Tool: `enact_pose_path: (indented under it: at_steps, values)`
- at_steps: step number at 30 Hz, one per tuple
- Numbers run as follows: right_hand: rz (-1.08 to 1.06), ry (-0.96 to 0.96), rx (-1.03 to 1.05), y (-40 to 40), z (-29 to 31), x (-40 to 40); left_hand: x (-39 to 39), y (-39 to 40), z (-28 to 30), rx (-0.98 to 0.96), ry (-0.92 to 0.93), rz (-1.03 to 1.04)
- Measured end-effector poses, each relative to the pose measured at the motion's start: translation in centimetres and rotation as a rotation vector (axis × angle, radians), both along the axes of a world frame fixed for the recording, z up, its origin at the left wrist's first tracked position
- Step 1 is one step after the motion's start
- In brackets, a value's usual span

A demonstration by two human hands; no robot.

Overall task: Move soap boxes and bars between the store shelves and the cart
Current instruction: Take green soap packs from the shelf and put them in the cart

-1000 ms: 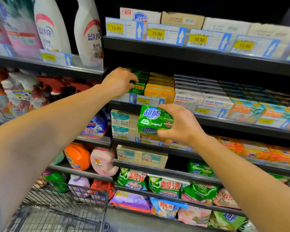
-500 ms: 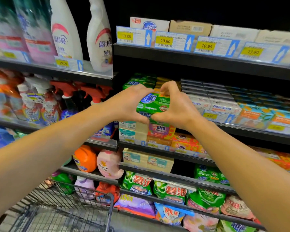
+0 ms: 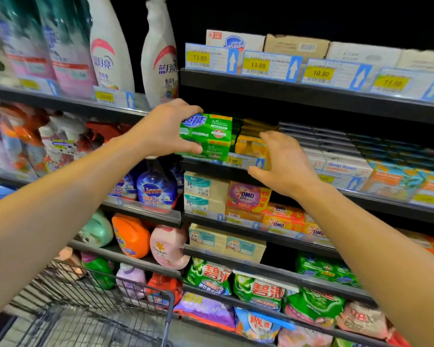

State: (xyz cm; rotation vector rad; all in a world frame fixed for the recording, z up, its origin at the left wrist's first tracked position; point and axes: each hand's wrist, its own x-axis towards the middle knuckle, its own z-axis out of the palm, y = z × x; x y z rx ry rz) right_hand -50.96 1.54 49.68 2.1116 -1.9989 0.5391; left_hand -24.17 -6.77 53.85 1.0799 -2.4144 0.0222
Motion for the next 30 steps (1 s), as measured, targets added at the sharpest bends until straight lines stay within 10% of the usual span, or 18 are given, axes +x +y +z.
enact_pose_path:
  at_steps: [30]
  values:
    - [0.002,0.146,-0.009,-1.4,-1.6,0.1,-4.6,-2.0,-2.4,-0.155,-0.222,0.045]
